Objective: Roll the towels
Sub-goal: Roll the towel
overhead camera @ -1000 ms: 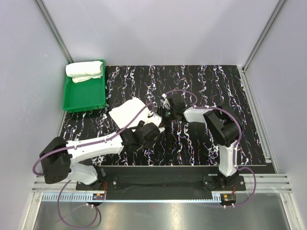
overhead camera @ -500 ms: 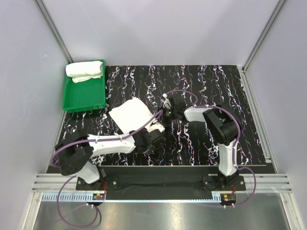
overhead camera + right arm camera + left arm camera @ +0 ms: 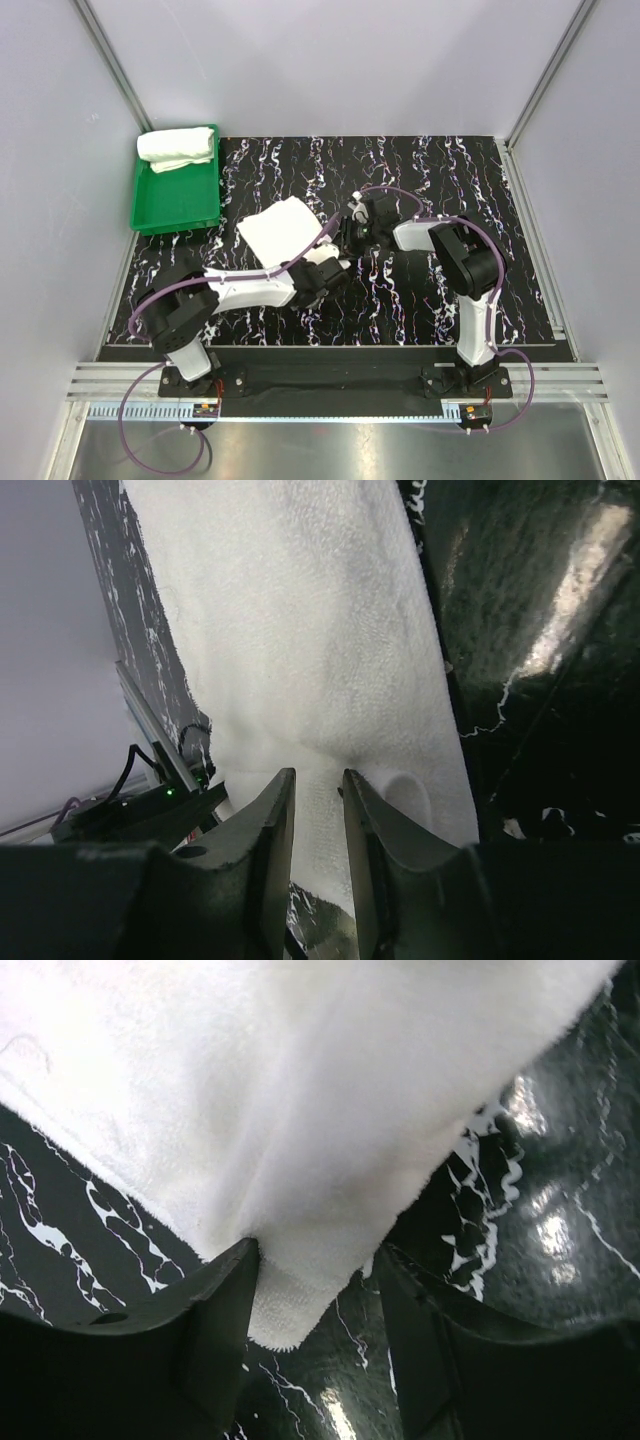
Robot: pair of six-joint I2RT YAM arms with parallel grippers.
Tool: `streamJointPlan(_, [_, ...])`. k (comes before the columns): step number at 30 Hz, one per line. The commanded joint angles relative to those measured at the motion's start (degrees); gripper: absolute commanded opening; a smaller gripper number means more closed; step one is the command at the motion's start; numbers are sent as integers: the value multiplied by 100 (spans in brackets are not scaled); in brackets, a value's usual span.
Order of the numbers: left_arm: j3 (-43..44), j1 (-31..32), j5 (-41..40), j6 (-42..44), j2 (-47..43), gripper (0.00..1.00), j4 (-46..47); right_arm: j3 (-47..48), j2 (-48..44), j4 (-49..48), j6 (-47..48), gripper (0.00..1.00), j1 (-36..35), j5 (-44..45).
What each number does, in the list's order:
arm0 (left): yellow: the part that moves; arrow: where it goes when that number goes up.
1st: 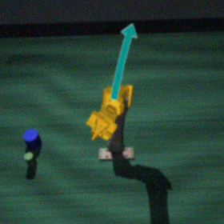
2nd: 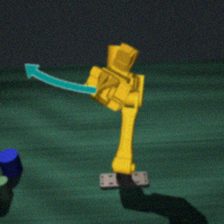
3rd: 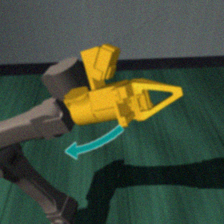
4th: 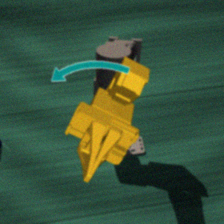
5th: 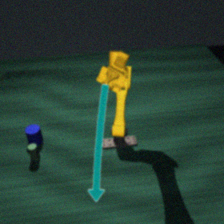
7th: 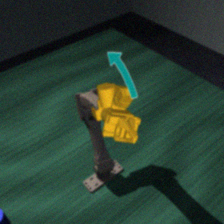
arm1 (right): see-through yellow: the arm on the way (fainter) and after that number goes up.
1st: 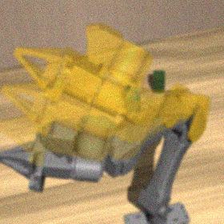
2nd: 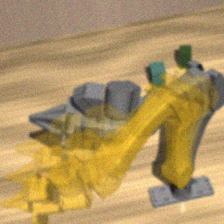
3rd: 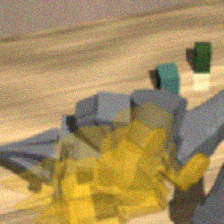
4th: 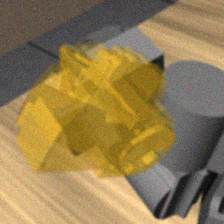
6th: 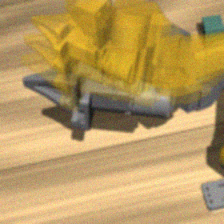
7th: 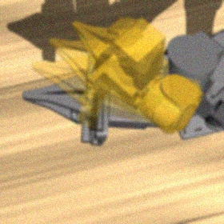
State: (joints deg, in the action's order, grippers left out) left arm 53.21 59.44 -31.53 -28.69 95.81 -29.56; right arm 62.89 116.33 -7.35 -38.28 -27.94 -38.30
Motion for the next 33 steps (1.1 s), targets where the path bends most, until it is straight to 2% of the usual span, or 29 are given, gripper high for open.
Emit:
streamJointPlan(1, [-232,-152,314,-164,289,52,-181,-268,162,147,84,34,289,306])
streamJointPlan(3, [-232,-187,454,-94,333,43,-147,-269,144,164,75,34,421,236])
streamJointPlan(8, [-48,-214,551,-14,675,28,-199,-111,144,366,189,34,562,174])
streamJointPlan(14, [14,-214,788,144,781,21,-129,336,-145,1173,645,34,685,568])
streamJointPlan(15, [23,-214,893,153,781,12,-129,416,-233,1532,734,34,711,674])
streamJointPlan(17, [136,-214,982,127,825,0,-242,618,-583,1894,1005,34,808,1042])
streamJointPlan(19, [285,-214,1227,127,834,0,-287,767,-857,2430,1147,37,869,1333])
streamJointPlan(23, [699,-214,1780,30,878,0,-567,856,-1786,3335,1402,43,1097,2473])
streamJointPlan(25, [953,-214,2263,-58,904,0,-612,743,-2113,3714,1411,46,1186,2757])
streamJointPlan(26, [1033,-222,2448,-145,904,0,-638,690,-2445,3802,1411,50,1230,2950])
streamJointPlan(32, [1551,-231,3951,-698,1010,0,-359,285,-3650,4443,1438,58,1406,3215])
streamJointPlan(33, [1613,-240,4475,-804,1036,0,-236,259,-3775,4514,1438,58,1406,3233])
